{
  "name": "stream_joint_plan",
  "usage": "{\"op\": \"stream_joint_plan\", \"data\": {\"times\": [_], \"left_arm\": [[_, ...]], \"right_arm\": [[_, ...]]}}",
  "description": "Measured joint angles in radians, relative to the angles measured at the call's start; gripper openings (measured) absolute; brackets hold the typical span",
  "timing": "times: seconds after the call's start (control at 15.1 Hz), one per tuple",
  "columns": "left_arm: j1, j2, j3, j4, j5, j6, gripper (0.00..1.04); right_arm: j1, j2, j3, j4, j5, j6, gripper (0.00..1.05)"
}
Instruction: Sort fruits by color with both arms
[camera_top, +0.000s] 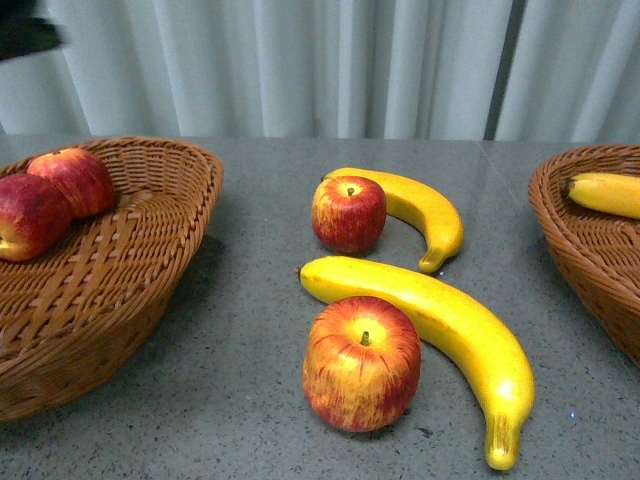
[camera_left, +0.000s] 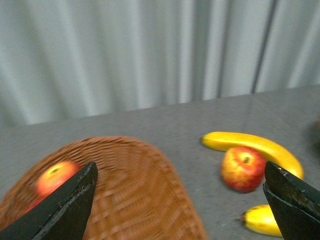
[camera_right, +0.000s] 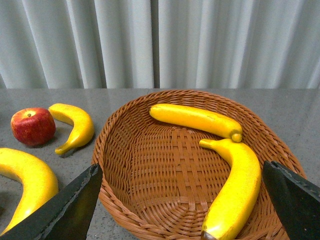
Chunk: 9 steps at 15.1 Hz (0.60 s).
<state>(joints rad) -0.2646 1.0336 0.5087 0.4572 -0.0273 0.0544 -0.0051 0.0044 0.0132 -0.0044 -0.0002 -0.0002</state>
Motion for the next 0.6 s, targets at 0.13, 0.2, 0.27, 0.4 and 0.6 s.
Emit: {"op": "stream_joint_plan", "data": {"times": [0.13,0.2,0.27,0.4,0.6], "left_arm": [[-0.066,0.221,0.132,-0.061,0.124,0.062,0.98],[-0.1,0.281,0.171,-0.076,0.134,0.086,0.98],[-0.143,0.324,0.196,-0.087,0.121,0.106,0.98],[-0.24,0.368,0.198,-0.091,0.115,0.113,0.98],[-0.336,0.392,0.159,-0.098,0.089,0.122,0.98]], "right_arm": [[0.0,0.0,0.0,0.0,0.0,0.0,0.98],[0.0,0.0,0.0,0.0,0.0,0.0,0.98],[0.0,0.0,0.0,0.0,0.0,0.0,0.98],[0.0,0.0,0.0,0.0,0.0,0.0,0.98],[0.0,0.0,0.0,0.0,0.0,0.0,0.98]]}}
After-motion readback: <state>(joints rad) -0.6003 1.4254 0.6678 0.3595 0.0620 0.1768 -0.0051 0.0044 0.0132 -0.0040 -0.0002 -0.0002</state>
